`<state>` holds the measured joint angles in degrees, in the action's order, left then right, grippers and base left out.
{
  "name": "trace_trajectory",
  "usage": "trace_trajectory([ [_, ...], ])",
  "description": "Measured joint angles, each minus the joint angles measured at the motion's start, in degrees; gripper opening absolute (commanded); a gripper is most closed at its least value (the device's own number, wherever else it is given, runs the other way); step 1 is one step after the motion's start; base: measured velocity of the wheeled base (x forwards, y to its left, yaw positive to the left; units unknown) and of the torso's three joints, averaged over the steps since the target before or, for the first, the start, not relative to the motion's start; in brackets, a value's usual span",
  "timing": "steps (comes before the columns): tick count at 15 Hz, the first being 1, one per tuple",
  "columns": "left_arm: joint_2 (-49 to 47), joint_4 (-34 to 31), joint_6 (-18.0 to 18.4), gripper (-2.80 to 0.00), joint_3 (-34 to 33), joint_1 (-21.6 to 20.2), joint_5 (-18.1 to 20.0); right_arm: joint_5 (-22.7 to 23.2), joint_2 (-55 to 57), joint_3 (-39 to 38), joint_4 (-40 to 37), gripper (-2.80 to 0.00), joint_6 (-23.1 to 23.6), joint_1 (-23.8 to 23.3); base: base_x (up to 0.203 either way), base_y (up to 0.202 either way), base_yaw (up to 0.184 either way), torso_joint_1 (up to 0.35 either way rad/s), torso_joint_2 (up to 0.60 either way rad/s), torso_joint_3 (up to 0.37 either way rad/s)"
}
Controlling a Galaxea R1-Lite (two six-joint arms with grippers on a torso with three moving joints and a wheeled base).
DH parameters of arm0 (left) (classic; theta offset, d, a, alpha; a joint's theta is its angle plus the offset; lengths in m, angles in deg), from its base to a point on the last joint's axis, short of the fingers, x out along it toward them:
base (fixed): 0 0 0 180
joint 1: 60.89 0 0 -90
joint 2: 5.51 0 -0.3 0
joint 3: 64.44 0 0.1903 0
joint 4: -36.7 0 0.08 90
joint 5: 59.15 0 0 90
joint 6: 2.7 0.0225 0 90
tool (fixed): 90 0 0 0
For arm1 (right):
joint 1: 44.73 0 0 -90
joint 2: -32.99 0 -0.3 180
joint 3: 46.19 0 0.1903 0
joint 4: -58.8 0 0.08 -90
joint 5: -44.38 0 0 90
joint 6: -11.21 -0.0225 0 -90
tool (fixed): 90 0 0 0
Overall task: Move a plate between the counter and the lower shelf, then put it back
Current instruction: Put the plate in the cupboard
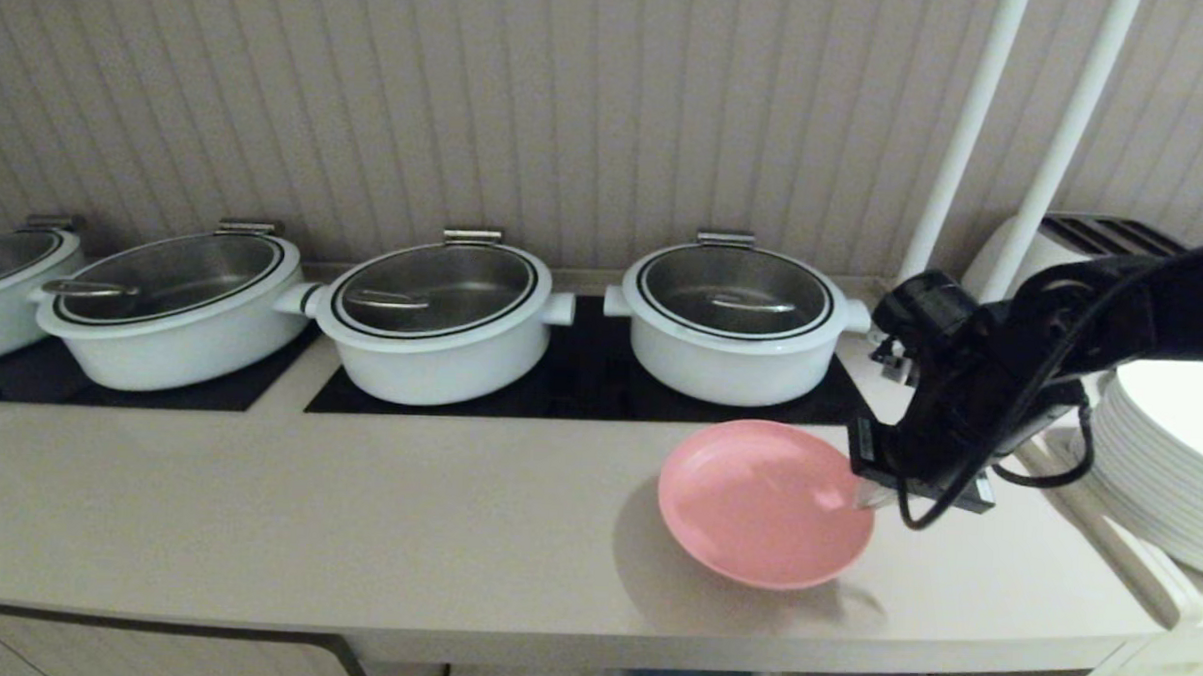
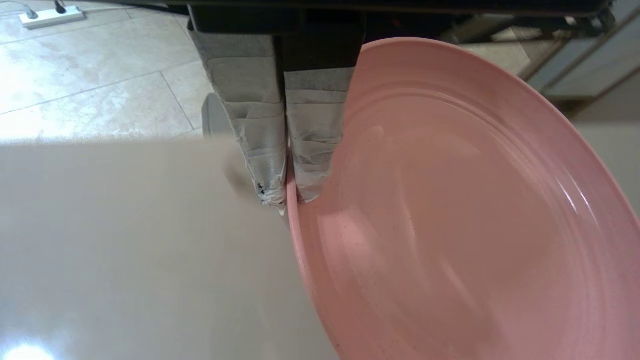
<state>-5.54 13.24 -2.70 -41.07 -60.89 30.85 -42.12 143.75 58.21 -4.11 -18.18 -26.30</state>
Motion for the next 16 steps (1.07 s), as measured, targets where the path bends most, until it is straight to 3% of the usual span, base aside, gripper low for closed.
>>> trace_trajectory([
  [8, 0.00, 0.00, 0.00, -2.80, 0.00, 0.00, 0.00, 0.33, -16.15, -16.75, -0.03, -2.80, 4.61, -1.12, 0.000, 0.000, 0.000, 0.000, 0.00, 0.000],
  [16, 0.00, 0.00, 0.00, -2.80, 0.00, 0.00, 0.00, 0.18, -29.46, -27.87, -2.69, -2.80, 7.55, -1.34, 0.000, 0.000, 0.000, 0.000, 0.00, 0.000],
])
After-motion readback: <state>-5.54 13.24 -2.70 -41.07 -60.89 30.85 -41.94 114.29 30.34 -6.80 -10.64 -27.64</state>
